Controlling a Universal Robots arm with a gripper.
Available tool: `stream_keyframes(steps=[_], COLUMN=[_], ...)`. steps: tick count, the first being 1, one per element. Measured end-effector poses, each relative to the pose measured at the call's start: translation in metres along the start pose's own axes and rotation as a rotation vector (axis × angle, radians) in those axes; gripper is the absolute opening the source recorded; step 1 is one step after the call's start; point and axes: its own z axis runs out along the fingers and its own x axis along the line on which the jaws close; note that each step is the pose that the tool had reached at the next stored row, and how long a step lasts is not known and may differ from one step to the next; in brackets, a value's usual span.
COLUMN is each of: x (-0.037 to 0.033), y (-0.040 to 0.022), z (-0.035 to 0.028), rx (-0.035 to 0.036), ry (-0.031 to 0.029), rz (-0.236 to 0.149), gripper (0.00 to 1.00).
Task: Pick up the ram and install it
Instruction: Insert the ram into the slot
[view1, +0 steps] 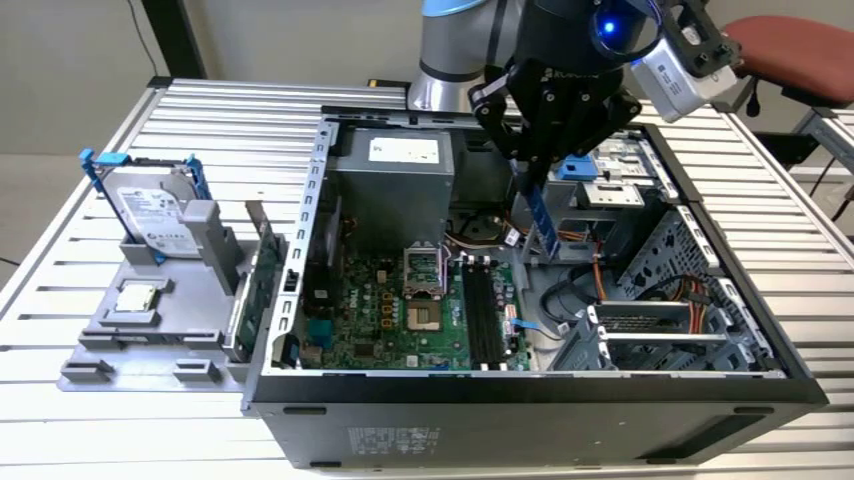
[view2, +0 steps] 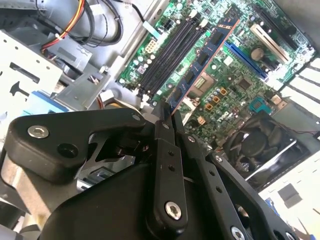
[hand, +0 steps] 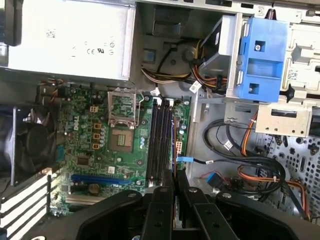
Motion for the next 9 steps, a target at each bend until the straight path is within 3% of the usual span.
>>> stream_keyframes(steps=[5, 9], x=[-0.0032, -0.0077], y=[-0.0002, -0.0004], z=[0.0045, 0.0077], rx=[0.0006, 0.0002], ry=[0.0008, 0.0126], rz=[0.023, 0.027], gripper=[0.00, 0.00])
